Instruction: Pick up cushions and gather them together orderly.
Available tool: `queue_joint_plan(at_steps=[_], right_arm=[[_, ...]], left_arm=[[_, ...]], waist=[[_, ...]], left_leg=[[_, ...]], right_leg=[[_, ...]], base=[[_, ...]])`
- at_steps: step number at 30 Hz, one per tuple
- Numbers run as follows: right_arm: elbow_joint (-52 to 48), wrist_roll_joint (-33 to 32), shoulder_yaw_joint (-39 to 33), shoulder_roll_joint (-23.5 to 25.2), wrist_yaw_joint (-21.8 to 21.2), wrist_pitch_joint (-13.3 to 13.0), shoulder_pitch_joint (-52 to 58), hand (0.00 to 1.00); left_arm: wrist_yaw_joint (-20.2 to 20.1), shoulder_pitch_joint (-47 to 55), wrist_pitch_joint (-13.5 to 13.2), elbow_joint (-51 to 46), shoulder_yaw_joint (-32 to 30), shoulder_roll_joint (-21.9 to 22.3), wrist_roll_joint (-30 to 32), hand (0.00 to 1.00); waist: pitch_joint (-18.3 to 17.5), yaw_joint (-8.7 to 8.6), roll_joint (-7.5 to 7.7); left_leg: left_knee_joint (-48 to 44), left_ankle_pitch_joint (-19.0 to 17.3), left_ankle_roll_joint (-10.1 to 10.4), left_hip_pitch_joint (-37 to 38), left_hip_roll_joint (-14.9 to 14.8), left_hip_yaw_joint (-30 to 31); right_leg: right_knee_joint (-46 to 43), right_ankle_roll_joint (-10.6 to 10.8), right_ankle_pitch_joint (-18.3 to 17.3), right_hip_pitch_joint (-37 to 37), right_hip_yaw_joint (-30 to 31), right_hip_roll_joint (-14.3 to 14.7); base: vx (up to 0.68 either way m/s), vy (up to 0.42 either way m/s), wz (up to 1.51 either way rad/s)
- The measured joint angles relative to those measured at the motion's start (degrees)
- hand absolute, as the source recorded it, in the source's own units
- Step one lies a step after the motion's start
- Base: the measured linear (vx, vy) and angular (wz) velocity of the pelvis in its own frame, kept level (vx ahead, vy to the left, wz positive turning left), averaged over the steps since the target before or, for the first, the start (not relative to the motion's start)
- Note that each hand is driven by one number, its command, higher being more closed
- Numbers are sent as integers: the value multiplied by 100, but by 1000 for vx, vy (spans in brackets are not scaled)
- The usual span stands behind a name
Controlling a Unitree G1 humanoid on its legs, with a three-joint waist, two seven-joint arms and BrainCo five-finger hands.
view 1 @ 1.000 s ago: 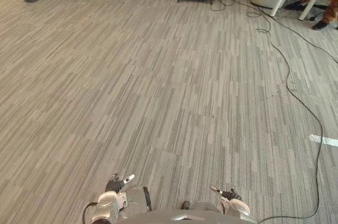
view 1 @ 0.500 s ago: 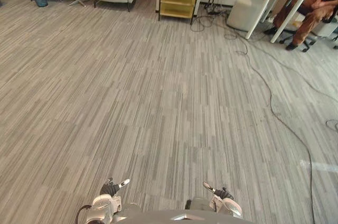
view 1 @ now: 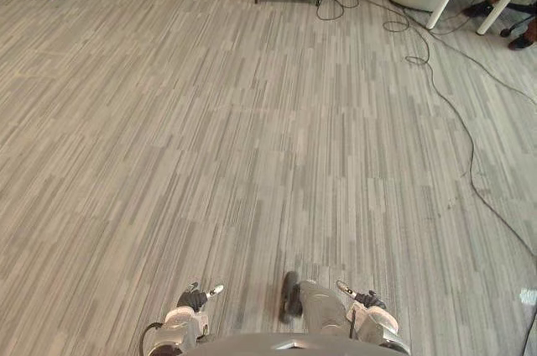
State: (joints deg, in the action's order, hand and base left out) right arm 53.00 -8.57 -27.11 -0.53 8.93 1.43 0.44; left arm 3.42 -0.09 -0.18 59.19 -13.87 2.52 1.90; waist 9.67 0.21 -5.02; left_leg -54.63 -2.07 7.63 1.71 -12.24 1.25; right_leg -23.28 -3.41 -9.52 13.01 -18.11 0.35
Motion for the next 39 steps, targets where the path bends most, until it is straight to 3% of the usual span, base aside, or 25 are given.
queue_joint_plan(at_steps=[2, 3, 6, 7, 10, 11, 12, 13, 15, 17, 19, 20, 23, 24, 26, 28, 29, 31, 32, 33, 34, 35, 37, 39], right_arm=[[32, -11, 28, 28, 4, 0, 38, 0], [34, -19, 69, 32, 9, 0, 58, 0], [23, -68, 229, 38, 28, -2, 35, 0], [25, -74, 226, 73, 32, 3, -1, 0], [14, -66, 218, 120, 41, 1, 72, 0], [-23, -54, 245, 118, 41, 5, 94, 0], [-10, -48, 289, 157, 42, 14, 83, 0], [-7, -48, 334, 211, 42, 19, 101, 0], [22, -4, 354, 388, 32, 34, 162, 0], [46, 17, 350, 432, 15, 67, 185, 0], [52, 218, 371, 419, -24, 79, 116, 0], [-11, 239, 376, 410, -27, 72, 100, 0], [-30, 246, 379, 340, -54, 67, 95, 0], [-28, 248, 381, 323, -83, 66, 92, 0], [-23, 283, 379, 256, -93, 19, 81, 0], [-19, 313, 378, 214, -96, 4, 38, 0], [-3, 343, 367, 170, -93, 6, 18, 0], [2, 355, 349, 134, -92, 11, -11, 0], [17, 396, 335, 124, -92, 38, -5, 0], [52, 420, 325, 105, -92, 59, 116, 0], [115, 433, 279, -13, -98, 78, 131, 0], [197, 430, 103, -88, -89, 86, 96, 0], [197, 427, 30, -104, -94, 74, 94, 0], [227, 437, -9, -125, -96, 78, 108, 0]], left_arm=[[0, 62, -13, -218, -72, -46, -3, 0], [3, 68, -26, -273, -71, -48, -3, 0], [9, 80, -50, -420, -57, -28, -6, 0], [13, 76, -52, -442, -59, -31, -5, 0], [23, 91, -96, -446, 13, -27, -6, 0], [35, 114, -107, -437, 47, -26, -21, 0], [53, 108, -108, -442, 47, -70, -57, 0], [68, 110, -112, -439, 54, -118, -58, 0], [97, 104, -111, -411, 32, -260, -80, 0], [116, 91, -108, -380, 56, -263, -111, 0], [111, 112, -91, -292, 154, -301, -111, 0], [105, 107, -77, -217, 288, -355, -111, 0], [105, 124, -17, -172, 327, -355, -110, 0], [105, 127, -16, -168, 330, -351, -110, 0], [108, 163, -13, -109, 336, -343, -110, 0], [109, 208, -13, -102, 338, -331, -110, 0], [111, 210, -15, -60, 350, -316, -110, 0], [112, 199, -16, -20, 355, -316, -110, 0], [112, 200, -19, 5, 344, -314, -108, 0], [110, 239, -25, 37, 307, -305, -108, 0], [114, 204, -28, 125, 238, -216, -111, 0], [87, 195, -42, 164, 169, -101, -106, 0], [89, 218, -44, 207, 88, -27, -108, 0], [52, 245, -44, 182, -88, 80, -109, 0]], waist=[[81, 99, 55], [94, 129, 103], [97, 240, 135], [111, 301, 157], [114, 348, 176], [88, 395, 132], [18, 449, 227], [-50, 442, 357], [-162, 469, 639], [-225, 579, 701], [-255, 564, 670], [-254, 466, 674], [-207, 384, 590], [-209, 386, 581], [-217, 348, 535], [-227, 263, 507], [-232, 244, 462], [-220, 234, 445], [-199, 181, 457], [-220, 141, 495], [-206, 151, 319], [-229, 187, 209], [-259, 179, 145], [-328, 153, -25]], left_leg=[[-993, -390, -199, -657, -153, -412], [-1020, -546, -250, -827, -146, -551], [-212, -1090, -466, -1681, -114, -1107], [642, -1222, -487, -1809, -21, -1251], [2752, -949, -491, -1857, 354, -1106], [3221, -306, -481, -1859, 423, -900], [3155, -216, -598, -1776, 575, -969], [3165, -303, -647, -1774, 664, -1021], [2752, -803, -782, -1839, 794, -1193], [2491, -1238, -917, -1653, 837, -1403], [2528, -1523, -1030, -1271, 954, -1561], [2548, -1621, -1095, -1025, 1041, -1539], [2748, -1690, -1170, -364, 1159, -1365], [2859, -1690, -1169, -210, 1157, -1354], [3500, -1679, -1150, 431, 1107, -1244], [3747, -1673, -1087, 605, 1041, -1209], [3930, -1684, -968, 788, 937, -1195], [4064, -1687, -897, 909, 865, -1152], [4131, -1699, -874, 1066, 836, -1024], [4209, -1713, -832, 1244, 850, -757], [4236, -1704, -839, 1353, 747, -564], [4148, -1531, -746, 1348, 702, -298], [4006, -1427, -591, 1336, 618, -85], [2740, -1148, -253, 940, 388, 272]], right_leg=[[414, -93, -86, -806, 39, 123], [559, -82, -91, -998, 74, 124], [1191, 40, -46, -1729, 285, 81], [1338, 82, -41, -1971, 360, -4], [1511, 432, -237, -2332, 546, -258], [1489, 644, -416, -2449, 707, -302], [1473, 682, -529, -2519, 887, -425], [1483, 652, -527, -2499, 945, -515], [1379, 620, -467, -2478, 1176, -759], [747, 646, -479, -2321, 1384, -930], [-1087, 1012, -271, -1606, 1567, -1172], [-2224, 1195, -189, -1168, 1614, -1255], [-3482, 1091, -401, -552, 1231, -1312], [-3507, 1018, -481, -444, 1069, -1312], [-2556, 728, -732, -21, 368, -1270], [-1716, 695, -682, 213, 285, -1135], [-740, 654, -377, 385, 314, -942], [85, 597, 110, 522, 379, -786], [884, 576, 721, 517, 524, -683], [1065, 518, 1590, 327, 604, -664], [848, 473, 1407, 300, 559, -559], [387, 420, 997, 435, 535, -545], [108, 394, 727, 459, 447, -516], [72, 286, 335, 25, 173, -362]], base=[[476, -72, -18], [425, -29, -26], [495, 41, -31], [455, 151, -31], [401, 194, -36], [421, 313, -52], [428, 313, -42], [464, 304, -22], [504, 314, -21], [470, 307, -48], [446, 260, -31], [328, 136, 10], [384, 84, 30], [409, 20, 33], [368, -21, 30], [284, -83, 24], [370, -137, 17], [372, -173, 13], [536, -331, 39], [525, -337, 42], [503, -322, 29], [309, -198, 5], [370, -214, 11], [436, -224, 40]])
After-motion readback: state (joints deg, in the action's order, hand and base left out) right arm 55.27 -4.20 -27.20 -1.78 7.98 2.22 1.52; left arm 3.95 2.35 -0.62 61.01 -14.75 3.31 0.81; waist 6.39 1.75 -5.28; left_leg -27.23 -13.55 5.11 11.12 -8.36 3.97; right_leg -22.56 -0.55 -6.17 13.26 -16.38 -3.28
